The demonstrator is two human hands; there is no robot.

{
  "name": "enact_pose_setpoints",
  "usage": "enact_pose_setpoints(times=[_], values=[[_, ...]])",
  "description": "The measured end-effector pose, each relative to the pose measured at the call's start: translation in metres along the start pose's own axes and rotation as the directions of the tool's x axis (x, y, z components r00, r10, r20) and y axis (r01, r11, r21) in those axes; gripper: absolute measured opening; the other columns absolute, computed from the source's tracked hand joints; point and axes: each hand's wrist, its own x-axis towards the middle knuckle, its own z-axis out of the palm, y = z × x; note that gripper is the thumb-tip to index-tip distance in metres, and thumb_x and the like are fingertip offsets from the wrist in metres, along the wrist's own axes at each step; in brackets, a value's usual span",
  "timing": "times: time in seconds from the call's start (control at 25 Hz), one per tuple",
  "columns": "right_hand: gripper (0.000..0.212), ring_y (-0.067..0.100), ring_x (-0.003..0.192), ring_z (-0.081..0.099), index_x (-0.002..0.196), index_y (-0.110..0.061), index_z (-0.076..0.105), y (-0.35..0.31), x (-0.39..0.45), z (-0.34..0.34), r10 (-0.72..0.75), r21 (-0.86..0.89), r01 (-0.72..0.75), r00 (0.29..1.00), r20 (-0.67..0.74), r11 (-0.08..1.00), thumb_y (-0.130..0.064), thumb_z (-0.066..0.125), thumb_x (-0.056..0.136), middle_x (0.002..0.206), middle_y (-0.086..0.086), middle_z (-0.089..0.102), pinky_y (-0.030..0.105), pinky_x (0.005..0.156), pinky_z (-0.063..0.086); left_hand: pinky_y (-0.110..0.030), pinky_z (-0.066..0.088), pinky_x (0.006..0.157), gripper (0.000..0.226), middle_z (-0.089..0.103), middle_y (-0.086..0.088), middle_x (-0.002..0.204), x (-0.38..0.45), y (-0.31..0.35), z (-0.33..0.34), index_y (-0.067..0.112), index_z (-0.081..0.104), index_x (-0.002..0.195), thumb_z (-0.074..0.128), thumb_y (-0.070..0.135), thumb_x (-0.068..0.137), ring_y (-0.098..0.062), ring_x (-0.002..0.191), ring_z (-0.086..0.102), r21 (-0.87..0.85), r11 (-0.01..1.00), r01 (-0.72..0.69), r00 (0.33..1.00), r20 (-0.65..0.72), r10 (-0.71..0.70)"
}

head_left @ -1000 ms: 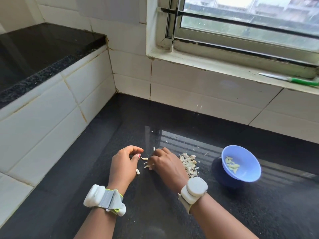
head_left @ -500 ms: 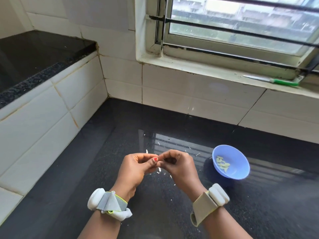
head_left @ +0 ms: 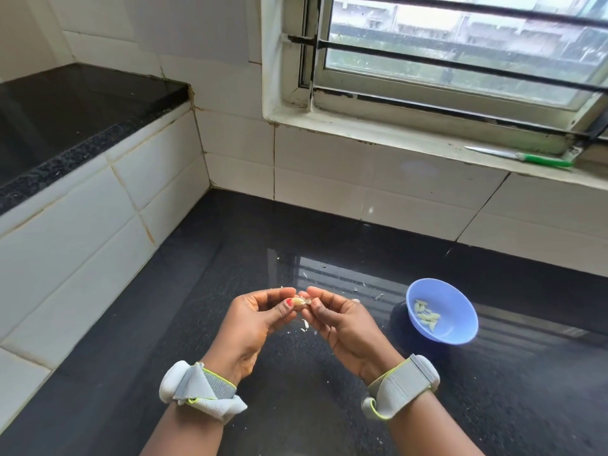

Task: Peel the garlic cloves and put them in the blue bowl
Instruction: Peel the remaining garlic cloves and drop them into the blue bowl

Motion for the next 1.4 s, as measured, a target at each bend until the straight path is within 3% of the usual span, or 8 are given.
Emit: enact_pose_setpoints(times=[0.36,0.52,0.64,0.76,0.84,0.92,1.12,1.4], values=[[0.027,0.019,0.078,0.072,0.107,0.002,0.061,-0.002,0.0,0.006,0.071,0.106,-0.071,0.997,0.002,0.992,0.017,0.045,0.091,0.1,0.017,0.073,0.022,0.068,0.059,-0.021,0.057,0.069,0.018,0.073,-0.011,0.086,-0.002,0.004,-0.006,-0.002,0.067,0.096,0.056,-0.009,0.085,-0.015,0.077,0.07,0.018,0.999,0.037,0.998,0.047,-0.038],[0.03,0.019,0.086,0.071,0.107,0.007,0.065,-0.005,-0.001,0.003,0.103,0.063,-0.105,0.994,0.037,0.992,0.016,0.039,0.094,0.103,0.019,0.071,0.023,0.081,0.058,-0.02,0.057,0.069,0.019,0.074,-0.01,0.088,0.0,0.004,-0.005,-0.002,0.067,0.098,0.054,-0.01,0.085,-0.014,0.079,0.07,0.003,0.999,0.036,0.999,0.028,-0.036],[0.025,0.02,0.092,0.068,0.111,0.006,0.064,-0.006,-0.003,0.002,0.063,0.036,-0.066,0.995,0.079,0.997,0.003,0.056,0.088,0.103,0.017,0.07,0.025,0.084,0.057,-0.02,0.057,0.07,0.019,0.073,-0.013,0.092,0.001,0.003,-0.006,-0.002,0.067,0.099,0.055,-0.009,0.085,-0.016,0.081,0.069,0.003,0.999,0.042,0.999,0.002,-0.042],[0.029,0.014,0.084,0.066,0.104,-0.004,0.067,-0.001,-0.001,0.003,-0.101,-0.191,0.112,0.993,0.069,0.975,-0.003,0.071,0.075,0.094,0.008,0.07,0.021,0.076,0.057,-0.018,0.056,0.067,0.019,0.073,-0.015,0.092,0.002,0.003,-0.005,-0.003,0.067,0.099,0.056,-0.009,0.086,-0.016,0.08,0.069,0.022,0.999,0.037,0.999,-0.018,-0.037],[0.019,0.01,0.075,0.065,0.095,-0.008,0.069,0.002,0.001,0.004,-0.202,-0.405,0.208,0.978,0.059,0.89,0.0,0.074,0.078,0.084,0.004,0.071,0.019,0.07,0.053,-0.018,0.056,0.066,0.018,0.073,-0.016,0.092,0.002,0.004,-0.004,-0.002,0.067,0.098,0.056,-0.009,0.086,-0.016,0.079,0.07,0.019,0.999,0.037,0.999,-0.02,-0.036],[0.011,0.013,0.072,0.065,0.093,-0.006,0.07,0.003,0.003,0.005,-0.245,-0.48,0.233,0.969,0.039,0.845,-0.002,0.071,0.084,0.08,0.005,0.072,0.021,0.069,0.055,-0.018,0.056,0.066,0.018,0.072,-0.016,0.092,0.002,0.005,-0.005,-0.002,0.068,0.098,0.056,-0.008,0.087,-0.015,0.078,0.07,0.014,0.999,0.038,0.999,-0.02,-0.037],[0.017,0.02,0.08,0.07,0.109,0.003,0.063,-0.002,0.001,0.003,-0.162,-0.252,0.15,0.987,-0.025,0.956,0.001,0.056,0.094,0.09,0.016,0.073,0.026,0.076,0.06,-0.018,0.055,0.064,0.021,0.072,-0.013,0.09,0.004,0.006,-0.007,-0.001,0.067,0.1,0.051,-0.008,0.09,-0.014,0.077,0.07,-0.02,0.999,0.048,0.999,-0.019,-0.049],[0.02,0.017,0.084,0.071,0.103,0.007,0.066,-0.012,-0.002,-0.003,-0.038,0.017,0.038,0.999,0.013,0.999,0.011,0.05,0.091,0.095,0.017,0.071,0.02,0.072,0.058,-0.017,0.057,0.068,0.023,0.068,-0.019,0.099,0.003,0.009,0.0,-0.004,0.065,0.098,0.044,-0.01,0.092,-0.017,0.083,0.066,-0.055,0.995,0.084,0.996,-0.027,-0.086]])
